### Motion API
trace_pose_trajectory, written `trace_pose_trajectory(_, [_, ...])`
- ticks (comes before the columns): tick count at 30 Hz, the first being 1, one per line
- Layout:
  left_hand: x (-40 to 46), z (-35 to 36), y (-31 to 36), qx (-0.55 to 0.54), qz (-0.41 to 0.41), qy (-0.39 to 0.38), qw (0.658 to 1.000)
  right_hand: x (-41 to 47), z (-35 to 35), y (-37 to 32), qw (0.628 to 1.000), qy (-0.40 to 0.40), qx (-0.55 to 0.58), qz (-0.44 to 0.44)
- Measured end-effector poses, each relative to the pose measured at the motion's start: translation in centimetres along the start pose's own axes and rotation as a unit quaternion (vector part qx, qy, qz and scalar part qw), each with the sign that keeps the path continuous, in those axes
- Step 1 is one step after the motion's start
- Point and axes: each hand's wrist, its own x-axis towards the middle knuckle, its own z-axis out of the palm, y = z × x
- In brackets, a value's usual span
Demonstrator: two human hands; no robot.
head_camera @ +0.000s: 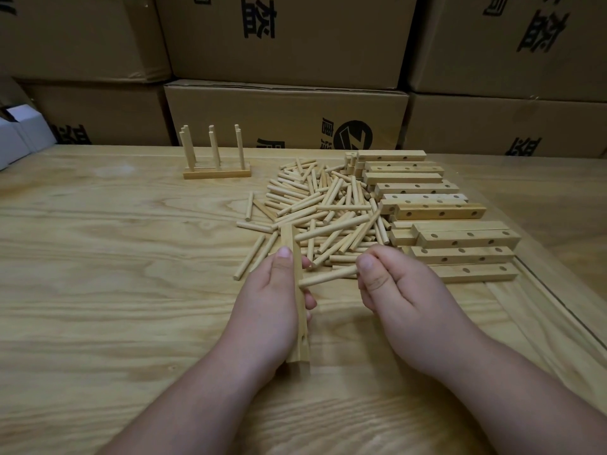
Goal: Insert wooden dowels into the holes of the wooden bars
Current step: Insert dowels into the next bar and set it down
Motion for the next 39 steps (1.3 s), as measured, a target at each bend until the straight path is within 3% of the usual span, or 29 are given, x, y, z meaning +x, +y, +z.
trace_pose_trajectory(23, [0.4,-0.1,-0.3,-0.015,-0.015,0.009,1.000,0.2,0.3,0.9,1.000,-0.011,0.020,0.008])
trace_pose_trajectory(29, [0.5,0.1,-0.1,-0.032,-0.026,0.010,0.999,0.3,0.4,1.4,0.998,0.016,0.062,-0.010])
trace_pose_trajectory(32, [0.7,0.0,0.0,-0.058,-0.038,0.013,0.997,0.5,-0.2,2.0,0.993,0.076,0.087,0.003])
trace_pose_trajectory(36, [1.1,-0.3,0.3,-0.107,-0.064,0.017,0.992,1.3,-1.3,3.1,0.987,0.147,-0.065,0.030])
trace_pose_trajectory(39, [1.2,-0.4,0.3,-0.128,-0.071,0.016,0.989,1.9,-1.6,3.8,0.976,0.142,-0.156,0.059])
